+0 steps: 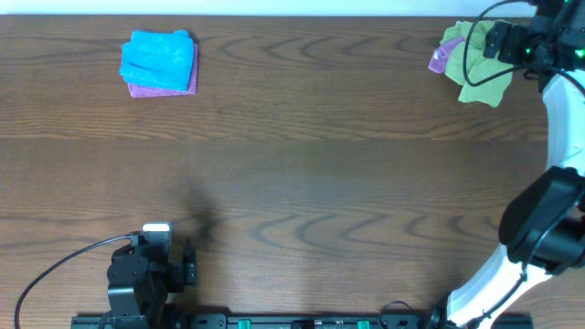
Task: Fold the cloth
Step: 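Reach the right gripper to the green cloth and grasp it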
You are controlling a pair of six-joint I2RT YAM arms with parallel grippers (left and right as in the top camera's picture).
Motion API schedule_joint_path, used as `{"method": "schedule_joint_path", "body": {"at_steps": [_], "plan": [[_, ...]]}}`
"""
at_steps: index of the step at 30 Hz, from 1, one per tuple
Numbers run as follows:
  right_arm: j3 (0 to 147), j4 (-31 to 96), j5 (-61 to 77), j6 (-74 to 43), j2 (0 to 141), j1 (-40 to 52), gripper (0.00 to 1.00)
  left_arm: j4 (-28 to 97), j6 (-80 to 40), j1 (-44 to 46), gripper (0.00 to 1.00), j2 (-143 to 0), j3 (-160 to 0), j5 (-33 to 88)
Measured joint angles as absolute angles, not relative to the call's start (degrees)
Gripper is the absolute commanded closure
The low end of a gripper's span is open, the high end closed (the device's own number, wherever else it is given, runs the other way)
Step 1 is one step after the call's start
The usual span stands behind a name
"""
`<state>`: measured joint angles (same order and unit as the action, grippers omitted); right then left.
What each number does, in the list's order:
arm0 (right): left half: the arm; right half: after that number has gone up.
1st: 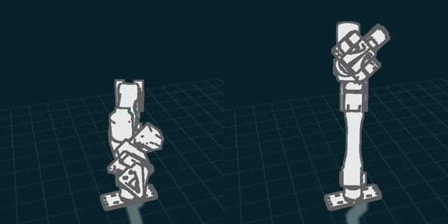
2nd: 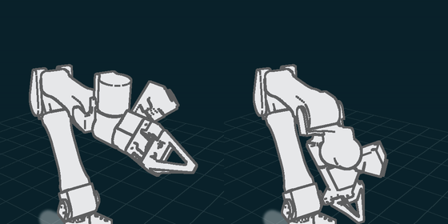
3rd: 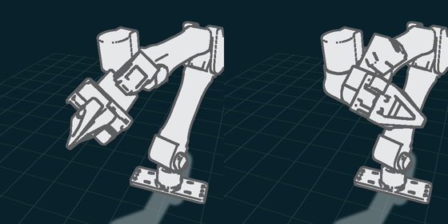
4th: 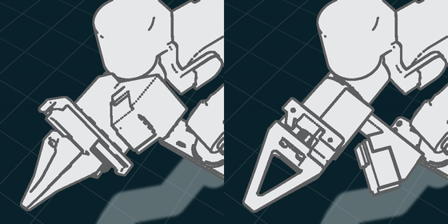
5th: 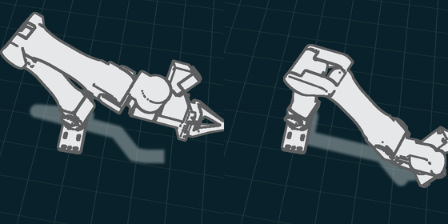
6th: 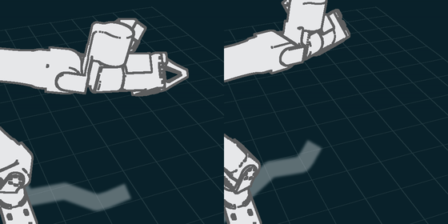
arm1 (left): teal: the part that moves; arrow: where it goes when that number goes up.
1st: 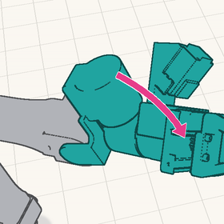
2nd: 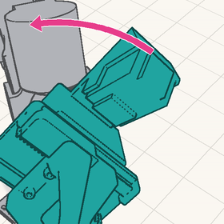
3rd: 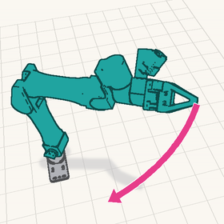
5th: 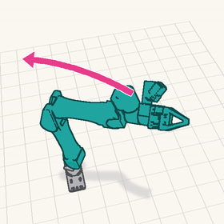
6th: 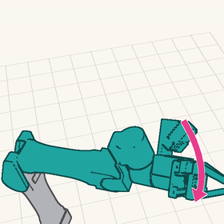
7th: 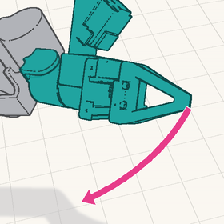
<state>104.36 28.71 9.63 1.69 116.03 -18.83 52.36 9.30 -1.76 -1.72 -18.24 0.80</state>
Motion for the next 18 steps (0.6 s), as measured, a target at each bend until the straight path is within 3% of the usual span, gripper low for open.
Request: {"method": "schedule_joint_path", "body": {"at_steps": [14, 18], "plan": [[104.88, 19.33, 8.27, -7.57, 131.20, -18.83, 0.03, 52.36, 9.30, -1.76, 0.05, -1.72, -18.24, 0.80], [104.88, 18.85, 8.16, -9.06, 132.22, -18.83, 0.08, 52.36, 9.30, -1.76, 0.05, -1.72, -18.24, 0.80]]}}
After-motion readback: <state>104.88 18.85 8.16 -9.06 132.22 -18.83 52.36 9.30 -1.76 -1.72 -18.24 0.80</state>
